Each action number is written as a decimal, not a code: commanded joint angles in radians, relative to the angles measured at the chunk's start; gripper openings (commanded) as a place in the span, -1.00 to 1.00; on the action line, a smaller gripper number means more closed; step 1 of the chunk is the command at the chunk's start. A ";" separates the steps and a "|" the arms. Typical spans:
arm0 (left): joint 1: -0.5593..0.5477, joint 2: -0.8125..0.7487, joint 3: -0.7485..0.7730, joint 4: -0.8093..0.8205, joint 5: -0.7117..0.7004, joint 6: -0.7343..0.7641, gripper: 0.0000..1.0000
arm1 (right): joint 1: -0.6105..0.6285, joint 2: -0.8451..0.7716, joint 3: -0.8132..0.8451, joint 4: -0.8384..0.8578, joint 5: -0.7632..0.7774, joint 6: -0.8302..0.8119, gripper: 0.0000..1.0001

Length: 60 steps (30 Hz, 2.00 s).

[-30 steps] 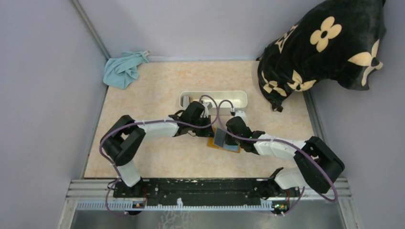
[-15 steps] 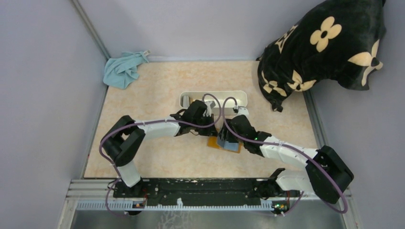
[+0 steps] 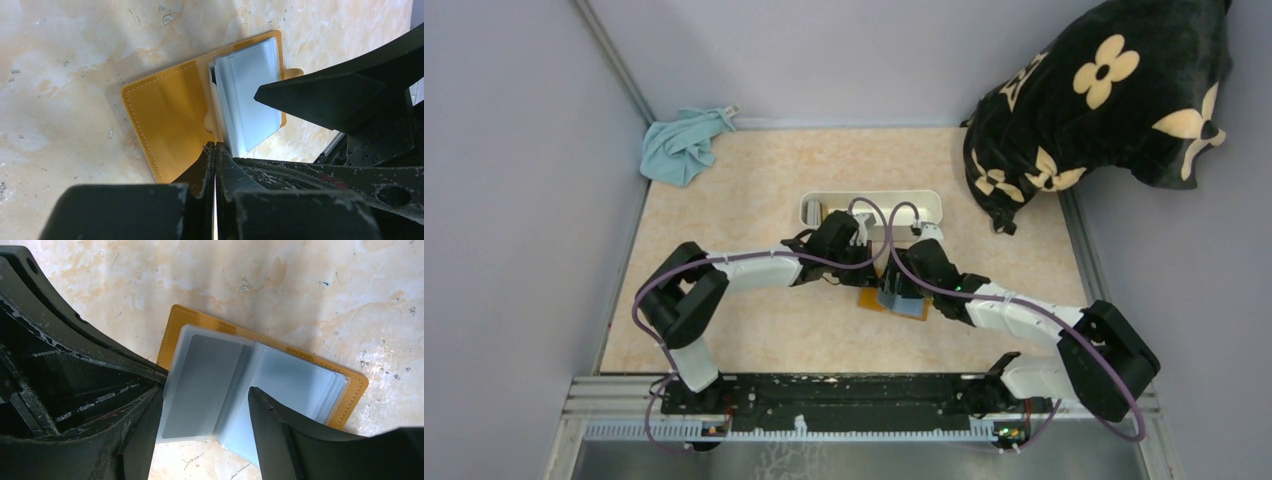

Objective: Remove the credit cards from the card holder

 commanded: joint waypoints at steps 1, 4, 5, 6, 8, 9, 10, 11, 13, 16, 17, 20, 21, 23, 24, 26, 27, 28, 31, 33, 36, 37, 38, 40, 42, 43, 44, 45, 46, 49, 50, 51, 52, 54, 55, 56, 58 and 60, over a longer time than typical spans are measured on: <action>-0.010 0.003 0.010 0.010 0.005 0.000 -1.00 | -0.011 0.015 0.057 0.036 -0.007 -0.018 0.27; -0.009 -0.003 0.005 0.011 0.001 0.000 -1.00 | -0.012 0.020 0.054 0.032 -0.007 -0.015 0.22; -0.009 -0.005 0.005 0.010 -0.002 0.000 -1.00 | -0.012 0.020 0.052 0.029 -0.004 -0.015 0.17; -0.009 -0.007 0.003 0.010 -0.004 0.001 -1.00 | -0.012 0.019 0.053 0.021 -0.001 -0.015 0.12; -0.009 -0.008 0.001 0.011 -0.006 0.000 -1.00 | -0.015 0.012 0.052 0.009 0.011 -0.018 0.07; -0.010 -0.008 0.001 0.011 -0.006 0.000 -1.00 | -0.018 0.009 0.051 0.001 0.014 -0.019 0.06; -0.009 -0.007 0.000 0.012 -0.006 0.001 -1.00 | -0.022 0.006 0.049 -0.007 0.018 -0.019 0.04; -0.010 -0.007 0.000 0.013 -0.006 0.000 -1.00 | -0.025 0.003 0.048 -0.014 0.020 -0.020 0.04; -0.010 -0.004 0.000 0.013 -0.006 0.000 -1.00 | -0.031 -0.007 0.043 -0.021 0.019 -0.022 0.04; -0.009 -0.004 0.000 0.015 -0.006 -0.002 -1.00 | -0.035 -0.029 0.037 -0.023 0.019 -0.021 0.03; -0.009 -0.002 0.000 0.016 -0.008 -0.002 -1.00 | -0.038 -0.034 0.036 -0.025 0.018 -0.022 0.02; -0.010 -0.001 0.001 0.016 -0.010 -0.002 -1.00 | -0.043 -0.042 0.036 -0.033 0.018 -0.025 -0.01; -0.010 -0.001 0.001 0.016 -0.010 -0.002 -1.00 | -0.045 -0.043 0.035 -0.036 0.018 -0.026 -0.02; -0.009 -0.001 0.001 0.016 -0.010 -0.002 -1.00 | -0.048 -0.048 0.032 -0.040 0.019 -0.027 -0.05; -0.009 0.001 0.001 0.016 -0.011 -0.003 -1.00 | -0.049 -0.053 0.029 -0.041 0.019 -0.029 -0.08; -0.010 0.001 0.001 0.016 -0.012 -0.002 -1.00 | -0.053 -0.060 0.022 -0.045 0.018 -0.028 -0.22; -0.010 0.002 0.001 0.016 -0.012 -0.002 -1.00 | -0.055 -0.065 0.019 -0.047 0.019 -0.028 -0.30; -0.009 0.003 0.002 0.016 -0.012 -0.002 -1.00 | -0.056 -0.070 0.015 -0.049 0.019 -0.028 -0.32; -0.010 0.008 0.006 0.019 -0.008 -0.002 -1.00 | -0.065 -0.079 0.003 -0.048 0.014 -0.028 -0.32; -0.010 0.015 0.008 0.021 -0.002 -0.002 -1.00 | -0.066 -0.087 -0.001 -0.041 0.002 -0.027 -0.17; -0.011 0.019 0.015 0.024 0.014 -0.005 -1.00 | -0.067 -0.096 0.002 -0.014 -0.026 -0.022 0.14; -0.011 0.018 0.018 0.024 0.017 -0.005 -1.00 | -0.067 -0.094 0.006 -0.007 -0.035 -0.022 0.21; -0.013 0.016 0.019 0.024 0.018 -0.005 -1.00 | -0.068 -0.088 0.011 0.002 -0.041 -0.023 0.24; -0.018 0.013 0.023 0.024 0.020 -0.004 -1.00 | -0.068 -0.068 0.028 0.006 -0.043 -0.023 0.28; -0.021 0.010 0.025 0.023 0.020 -0.005 -1.00 | -0.067 -0.044 0.040 0.011 -0.045 -0.023 0.30; -0.023 0.008 0.025 0.022 0.020 -0.004 -1.00 | -0.068 -0.034 0.042 0.014 -0.047 -0.023 0.30; -0.026 0.007 0.024 0.021 0.020 -0.005 -1.00 | -0.068 -0.026 0.045 0.020 -0.050 -0.024 0.30; -0.027 0.006 0.023 0.021 0.019 -0.005 -1.00 | -0.067 -0.017 0.046 0.026 -0.053 -0.024 0.30; -0.030 0.004 0.021 0.020 0.018 -0.007 -1.00 | -0.068 -0.008 0.048 0.029 -0.053 -0.024 0.30; -0.032 0.000 0.016 0.021 0.014 -0.010 -1.00 | -0.068 0.014 0.053 0.031 -0.053 -0.024 0.30; -0.032 0.000 0.015 0.020 0.013 -0.011 -1.00 | -0.067 0.017 0.054 0.031 -0.052 -0.025 0.30; -0.032 -0.001 0.014 0.021 0.012 -0.011 -1.00 | -0.068 0.018 0.053 0.031 -0.050 -0.026 0.30; -0.032 -0.001 0.013 0.021 0.011 -0.012 -1.00 | -0.067 0.017 0.052 0.028 -0.046 -0.027 0.29; -0.032 -0.001 0.014 0.022 0.011 -0.012 -1.00 | -0.069 0.014 0.053 0.016 -0.034 -0.031 0.27; -0.032 -0.001 0.014 0.021 0.011 -0.012 -1.00 | -0.069 0.011 0.051 0.009 -0.028 -0.032 0.26; -0.032 0.000 0.013 0.023 0.010 -0.012 -1.00 | -0.071 0.008 0.051 0.002 -0.024 -0.034 0.26; -0.032 0.001 0.016 0.024 0.010 -0.010 -1.00 | -0.076 -0.001 0.043 -0.006 -0.021 -0.034 0.25; -0.032 0.003 0.018 0.023 0.011 -0.010 -1.00 | -0.081 -0.012 0.035 -0.012 -0.019 -0.035 0.25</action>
